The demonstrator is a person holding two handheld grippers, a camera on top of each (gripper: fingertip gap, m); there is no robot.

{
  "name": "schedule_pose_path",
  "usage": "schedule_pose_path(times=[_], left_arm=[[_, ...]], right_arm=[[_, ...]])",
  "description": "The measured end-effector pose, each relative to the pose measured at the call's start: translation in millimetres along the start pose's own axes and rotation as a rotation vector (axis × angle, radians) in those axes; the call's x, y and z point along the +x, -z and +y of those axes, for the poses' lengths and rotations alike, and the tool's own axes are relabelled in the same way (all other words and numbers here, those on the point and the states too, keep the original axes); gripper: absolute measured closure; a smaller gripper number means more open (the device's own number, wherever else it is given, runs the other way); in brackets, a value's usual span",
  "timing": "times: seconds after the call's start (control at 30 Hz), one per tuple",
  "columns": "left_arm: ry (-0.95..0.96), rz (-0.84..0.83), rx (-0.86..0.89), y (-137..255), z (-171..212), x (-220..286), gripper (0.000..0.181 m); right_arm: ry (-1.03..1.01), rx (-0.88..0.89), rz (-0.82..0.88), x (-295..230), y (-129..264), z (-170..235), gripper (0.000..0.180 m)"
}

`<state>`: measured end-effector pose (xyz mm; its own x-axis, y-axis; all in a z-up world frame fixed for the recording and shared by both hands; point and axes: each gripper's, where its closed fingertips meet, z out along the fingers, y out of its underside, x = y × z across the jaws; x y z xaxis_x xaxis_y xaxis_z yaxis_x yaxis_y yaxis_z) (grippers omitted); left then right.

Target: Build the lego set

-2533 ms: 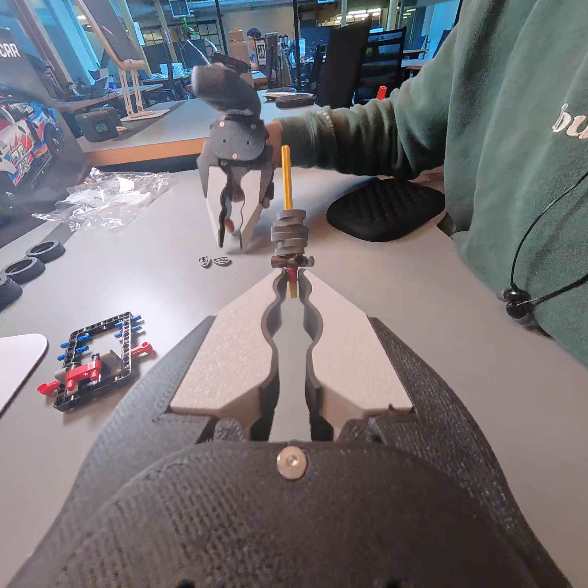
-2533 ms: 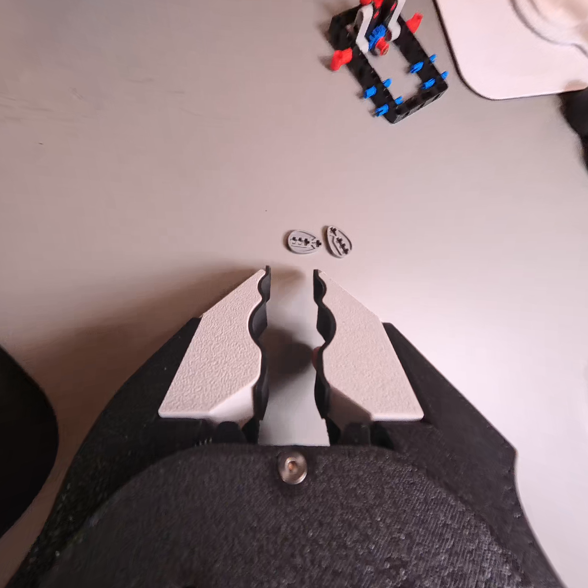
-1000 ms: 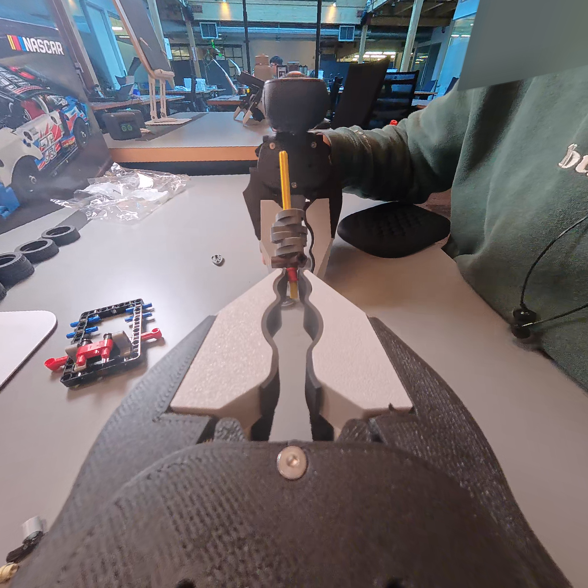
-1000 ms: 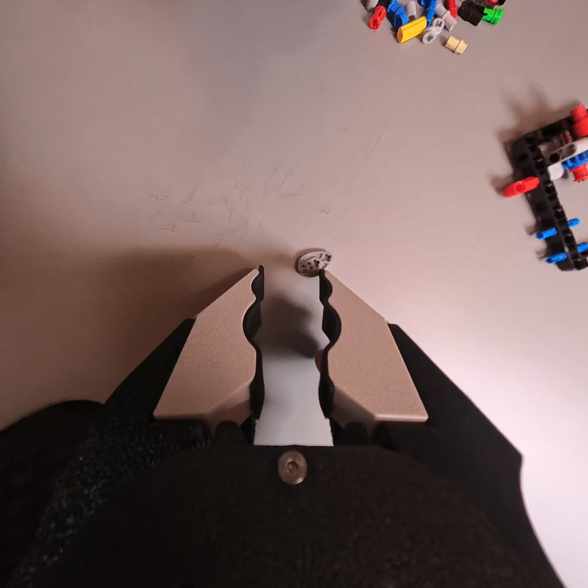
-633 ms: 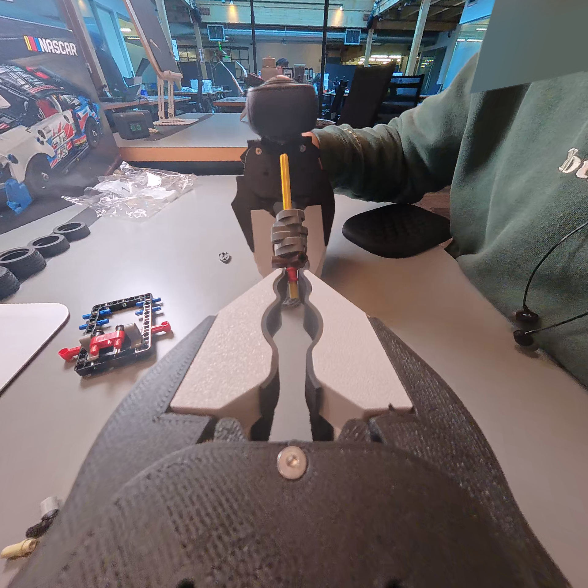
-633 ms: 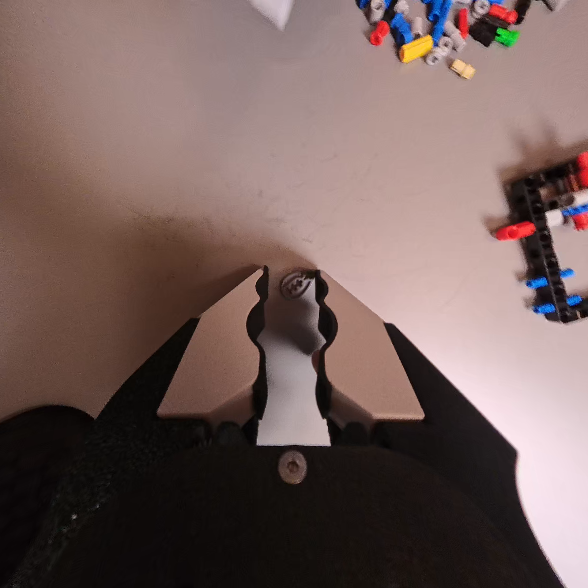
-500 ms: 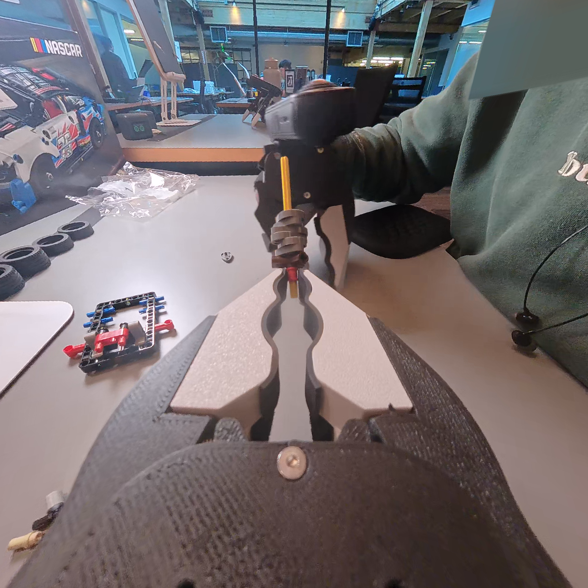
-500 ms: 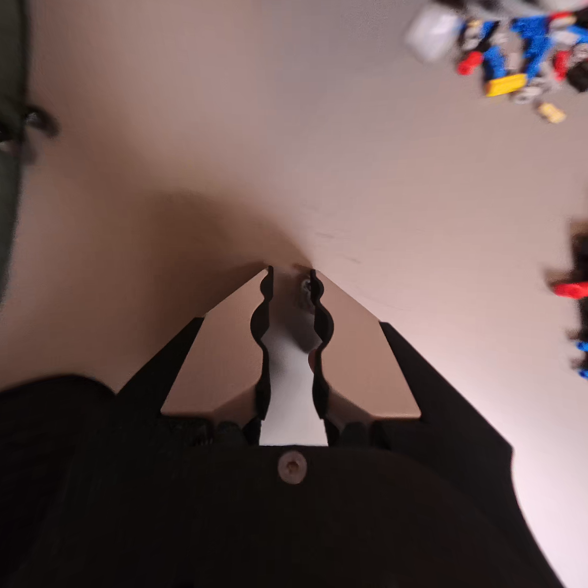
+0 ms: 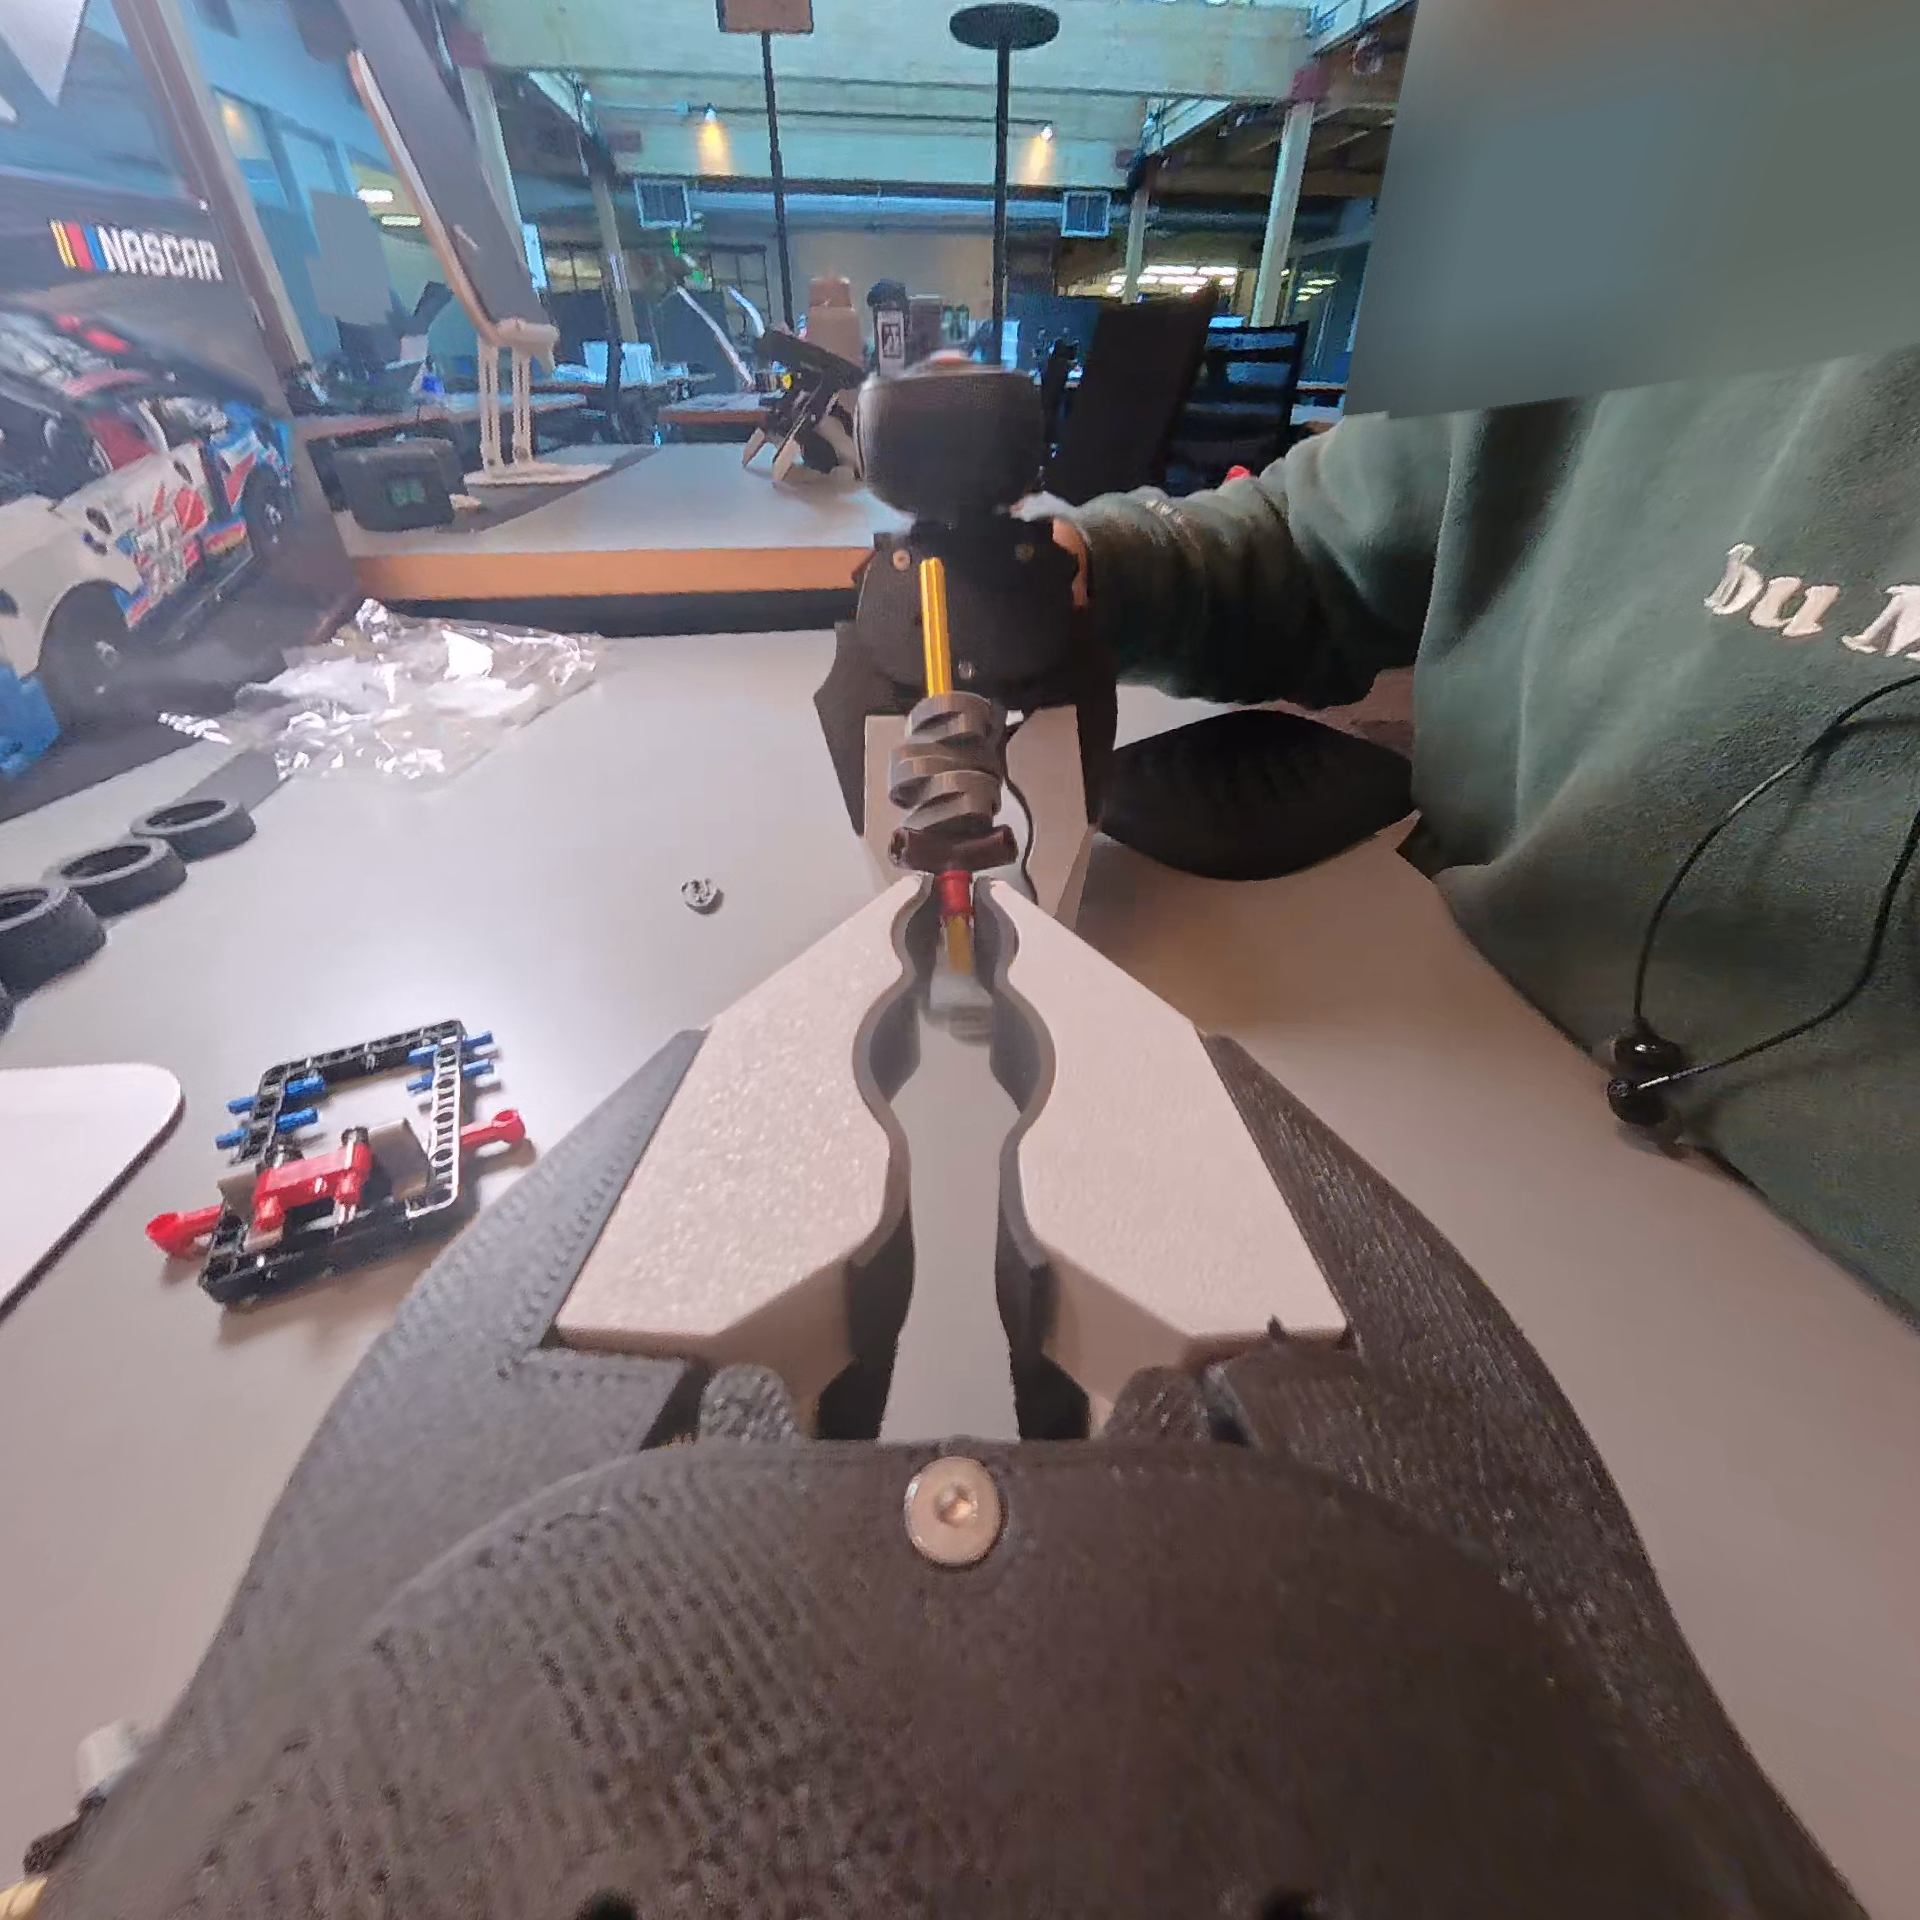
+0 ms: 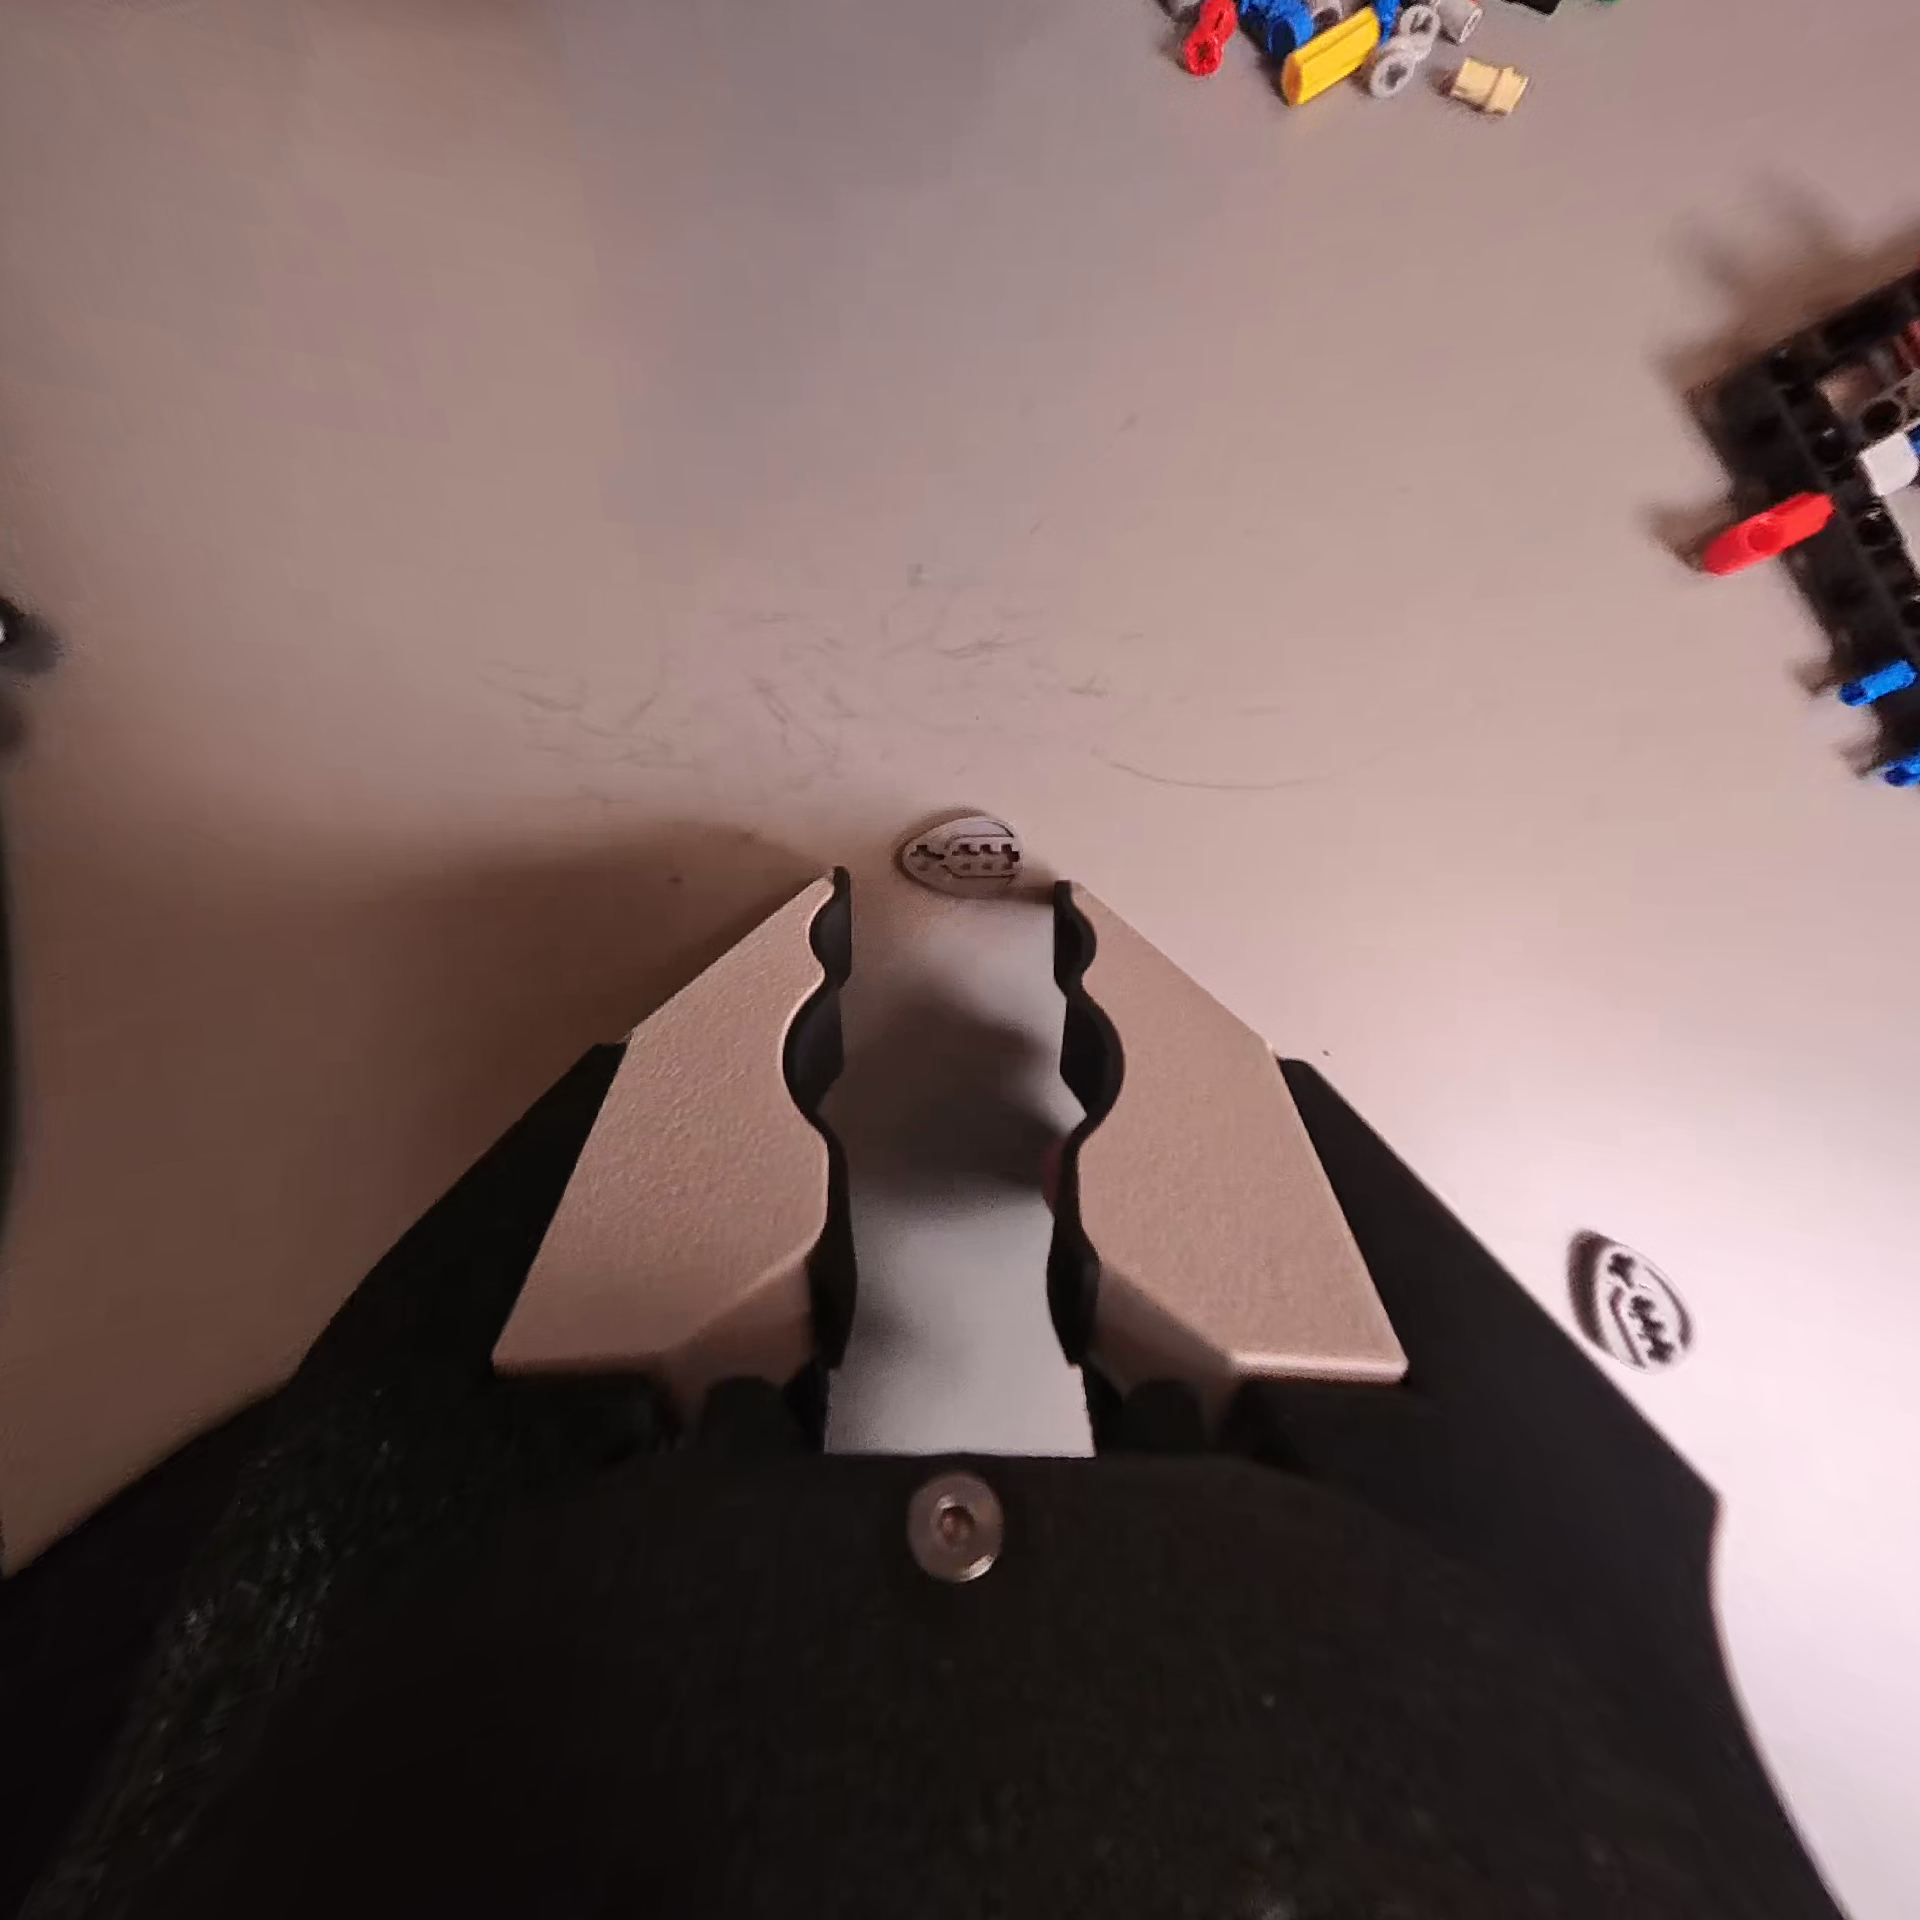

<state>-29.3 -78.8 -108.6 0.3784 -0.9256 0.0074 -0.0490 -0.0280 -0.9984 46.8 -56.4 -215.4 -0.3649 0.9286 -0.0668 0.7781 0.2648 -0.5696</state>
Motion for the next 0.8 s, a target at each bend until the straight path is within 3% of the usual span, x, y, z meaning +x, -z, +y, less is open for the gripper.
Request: schedule_pose_path(times=[0.33, 0.5, 0.57, 0.7, 0.8], left_arm=[[0.005, 0.169, 0.141, 4.4, -21.2, 27.9, 0.177], [0.071, 0.253, 0.167, 5.5, -16.8, 35.0, 0.177], [0.096, 0.283, 0.182, 6.6, -16.8, 37.5, 0.177], [0.111, 0.342, 0.196, 5.9, -19.8, 45.7, 0.177], [0.096, 0.332, 0.192, 3.7, -19.1, 45.6, 0.177]], right_arm=[[0.067, 0.002, 0.067, -1.0, -6.0, -5.8, 0.158], [0.192, 0.095, 0.07, -3.2, -2.7, -12.4, 0.159], [0.264, 0.258, 0.043, -12.2, 17.2, -36.9, 0.159], [0.418, 0.648, 0.034, -35.0, 103.4, -111.5, 0.159], [0.53, 0.677, 0.052, -51.9, 133.8, -139.8, 0.159]])
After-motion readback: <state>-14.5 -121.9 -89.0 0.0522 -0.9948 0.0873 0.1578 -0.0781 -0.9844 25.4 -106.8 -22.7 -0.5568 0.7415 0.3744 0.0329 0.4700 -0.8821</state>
